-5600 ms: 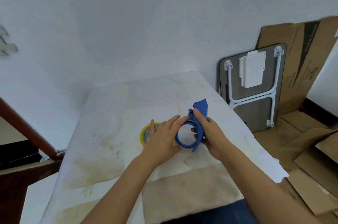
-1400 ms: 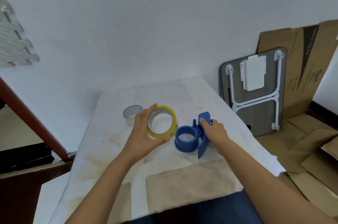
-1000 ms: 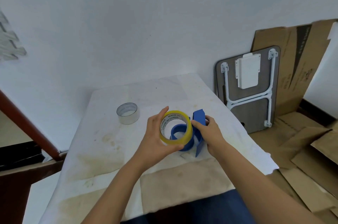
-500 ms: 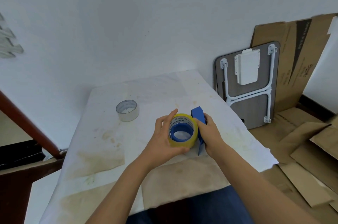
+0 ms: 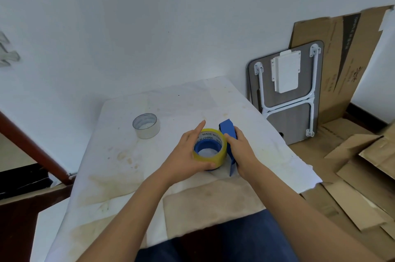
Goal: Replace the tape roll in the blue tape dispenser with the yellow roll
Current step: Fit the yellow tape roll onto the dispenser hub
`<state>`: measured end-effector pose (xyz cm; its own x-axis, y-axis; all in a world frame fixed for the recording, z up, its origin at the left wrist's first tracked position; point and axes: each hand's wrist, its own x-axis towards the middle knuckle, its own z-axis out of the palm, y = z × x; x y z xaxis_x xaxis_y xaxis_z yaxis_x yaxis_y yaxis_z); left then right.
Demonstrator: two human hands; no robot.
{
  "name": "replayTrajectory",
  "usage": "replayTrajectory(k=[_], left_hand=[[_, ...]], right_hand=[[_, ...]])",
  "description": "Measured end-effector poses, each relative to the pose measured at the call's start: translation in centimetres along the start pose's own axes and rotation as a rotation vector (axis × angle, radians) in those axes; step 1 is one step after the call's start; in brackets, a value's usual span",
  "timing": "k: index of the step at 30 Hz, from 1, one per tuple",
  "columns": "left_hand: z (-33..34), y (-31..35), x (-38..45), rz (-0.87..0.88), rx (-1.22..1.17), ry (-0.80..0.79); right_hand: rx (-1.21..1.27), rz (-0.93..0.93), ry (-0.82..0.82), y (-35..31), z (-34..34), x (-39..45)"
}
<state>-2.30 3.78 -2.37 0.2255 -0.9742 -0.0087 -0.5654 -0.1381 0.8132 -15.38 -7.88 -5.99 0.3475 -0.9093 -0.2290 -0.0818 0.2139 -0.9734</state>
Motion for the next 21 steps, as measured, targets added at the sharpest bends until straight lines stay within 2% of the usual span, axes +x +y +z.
replayTrajectory(k=[10, 16, 21], left_hand=[[1.0, -1.5, 0.5, -0.069, 0.008, -0.06], [1.1, -1.9, 0.0, -0.096, -0.002, -0.05], [1.8, -1.9, -0.7, -0.105, -0.044, -0.082]], right_hand=[[-0.099, -0.048, -0.033, -0.6, -0.3, -0.8], [-0.481, 0.017, -0.007, -0.8, -0.1, 0.2], [-0.379, -0.015, -0.025, -0.5, 0.2, -0.2]])
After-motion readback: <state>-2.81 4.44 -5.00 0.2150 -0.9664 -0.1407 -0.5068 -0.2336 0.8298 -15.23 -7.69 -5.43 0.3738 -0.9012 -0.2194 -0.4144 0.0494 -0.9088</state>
